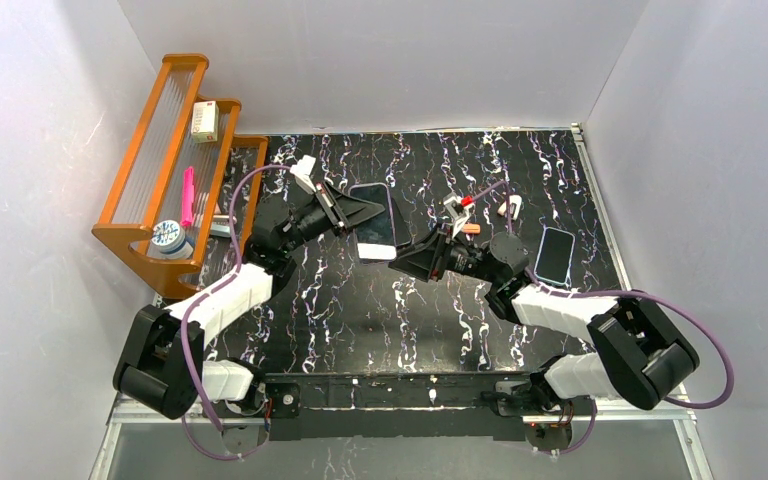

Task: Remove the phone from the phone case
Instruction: Remove the phone case from the phone.

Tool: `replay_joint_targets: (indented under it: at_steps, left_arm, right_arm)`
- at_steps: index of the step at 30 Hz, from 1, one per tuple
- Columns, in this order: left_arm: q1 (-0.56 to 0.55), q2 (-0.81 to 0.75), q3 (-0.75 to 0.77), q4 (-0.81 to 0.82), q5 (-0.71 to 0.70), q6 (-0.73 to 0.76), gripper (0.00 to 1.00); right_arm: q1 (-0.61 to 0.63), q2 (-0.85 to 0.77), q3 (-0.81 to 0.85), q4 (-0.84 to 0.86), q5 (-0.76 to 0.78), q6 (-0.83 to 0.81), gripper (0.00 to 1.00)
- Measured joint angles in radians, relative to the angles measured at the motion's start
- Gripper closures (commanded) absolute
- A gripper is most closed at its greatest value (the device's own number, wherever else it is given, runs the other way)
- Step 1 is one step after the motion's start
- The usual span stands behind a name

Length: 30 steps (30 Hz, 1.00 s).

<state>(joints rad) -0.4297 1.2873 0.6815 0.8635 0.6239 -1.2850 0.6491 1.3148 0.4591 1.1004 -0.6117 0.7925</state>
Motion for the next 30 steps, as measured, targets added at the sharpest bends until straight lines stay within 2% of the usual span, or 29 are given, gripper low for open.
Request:
replay_joint_targets:
  at_steps: [11,20,30]
  left_arm:
    - [-0.055,0.0,-0.032,0.045,-0.051,0.002,1.0]
    - [-0.073,0.0,-0.053,0.072,-0.029,-0.002,1.0]
    - [-0.077,0.007,-0.055,0.082,-0.015,-0.002,1.0]
  right_arm:
    - [0.001,0.018,0.0,-0.003,-0.001,0.058,0.54]
    - [-0.002,0.018,0.0,-0.002,0.023,0.074,0.45]
    - [-0.013,0.031,0.0,0.018,0.016,0.087,0.46]
